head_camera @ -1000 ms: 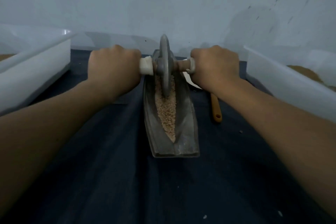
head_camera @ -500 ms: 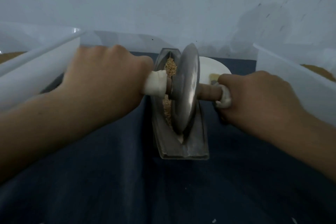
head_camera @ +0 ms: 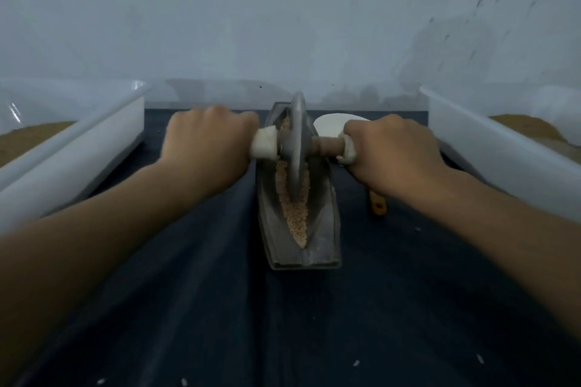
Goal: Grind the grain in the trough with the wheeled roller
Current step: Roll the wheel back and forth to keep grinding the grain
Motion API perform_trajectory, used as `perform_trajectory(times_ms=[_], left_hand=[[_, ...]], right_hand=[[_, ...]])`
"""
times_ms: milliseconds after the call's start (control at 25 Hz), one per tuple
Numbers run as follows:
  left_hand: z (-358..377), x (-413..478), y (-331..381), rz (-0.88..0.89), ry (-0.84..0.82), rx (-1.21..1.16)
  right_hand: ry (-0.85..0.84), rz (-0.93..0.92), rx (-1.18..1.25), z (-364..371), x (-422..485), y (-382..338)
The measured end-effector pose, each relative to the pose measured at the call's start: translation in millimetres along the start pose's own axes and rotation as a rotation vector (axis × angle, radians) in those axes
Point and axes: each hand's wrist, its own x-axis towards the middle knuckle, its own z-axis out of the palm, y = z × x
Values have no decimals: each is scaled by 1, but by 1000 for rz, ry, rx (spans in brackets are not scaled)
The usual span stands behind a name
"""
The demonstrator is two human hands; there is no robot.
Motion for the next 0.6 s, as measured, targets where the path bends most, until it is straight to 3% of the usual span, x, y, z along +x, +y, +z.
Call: perform_trajectory(times_ms=[120, 240, 360, 600], left_hand=[[-23, -37, -14, 78, 97, -6], [-22, -41, -26, 98, 45, -40], [3, -18, -13, 32, 74, -6], [41, 28, -3, -168, -41, -103]], right_hand=[[99, -83, 23, -41, -39, -3], [28, -74, 83, -46, -49, 1], [34, -3, -45, -20, -19, -3], [-76, 62, -103, 13, 60, -9]])
